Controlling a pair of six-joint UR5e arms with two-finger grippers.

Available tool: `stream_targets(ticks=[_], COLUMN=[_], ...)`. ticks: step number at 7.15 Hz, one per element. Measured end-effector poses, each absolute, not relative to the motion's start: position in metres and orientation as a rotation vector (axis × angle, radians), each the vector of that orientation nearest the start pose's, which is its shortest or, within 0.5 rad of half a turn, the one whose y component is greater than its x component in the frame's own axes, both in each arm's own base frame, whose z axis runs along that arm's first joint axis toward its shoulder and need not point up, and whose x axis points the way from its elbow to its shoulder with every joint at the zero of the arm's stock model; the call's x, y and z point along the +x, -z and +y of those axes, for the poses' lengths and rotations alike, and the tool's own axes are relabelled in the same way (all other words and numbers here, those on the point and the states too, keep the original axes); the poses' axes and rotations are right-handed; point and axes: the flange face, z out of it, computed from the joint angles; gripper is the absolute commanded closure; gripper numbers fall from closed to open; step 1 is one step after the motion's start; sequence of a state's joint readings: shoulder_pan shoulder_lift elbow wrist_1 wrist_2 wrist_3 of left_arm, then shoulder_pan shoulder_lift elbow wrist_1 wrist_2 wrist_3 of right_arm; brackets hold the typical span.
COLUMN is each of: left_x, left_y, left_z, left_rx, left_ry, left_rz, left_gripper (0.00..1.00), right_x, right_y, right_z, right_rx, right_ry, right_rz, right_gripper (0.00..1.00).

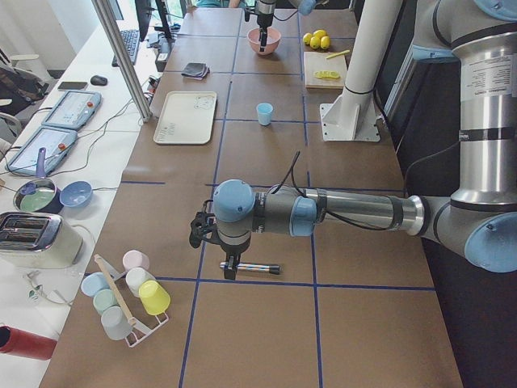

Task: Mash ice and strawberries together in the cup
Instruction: 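Move the right gripper back over the pink ice bowl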

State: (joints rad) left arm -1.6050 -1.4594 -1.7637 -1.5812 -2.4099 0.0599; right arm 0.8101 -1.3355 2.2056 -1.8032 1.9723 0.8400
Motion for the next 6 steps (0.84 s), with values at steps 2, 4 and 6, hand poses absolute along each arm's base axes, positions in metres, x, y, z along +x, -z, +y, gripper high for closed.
stream_targets(ticks=[2, 4, 6], left_x=[-0.076, -0.076, -0.076], left_y=[-0.600, -0.594, -0.587], left_z=[-0.443, -0.435, -0.434], left_rx=[0.133, 0.136, 0.143], left_ry=[-0.041, -0.028, -0.023], left_rz=[0.834, 0.835, 0.835], left_gripper=[0.00, 0.00, 0.00], right_x=[-0.192, -0.153, -0.136], right_y=[-0.340, -0.386, -0.434], right_z=[-0.434, -0.447, -0.452], right_rx=[0.127, 0.079, 0.064], right_ry=[0.056, -0.012, -0.044], right_rz=[-0.697, -0.671, -0.705], right_gripper=[0.01, 0.01, 0.01])
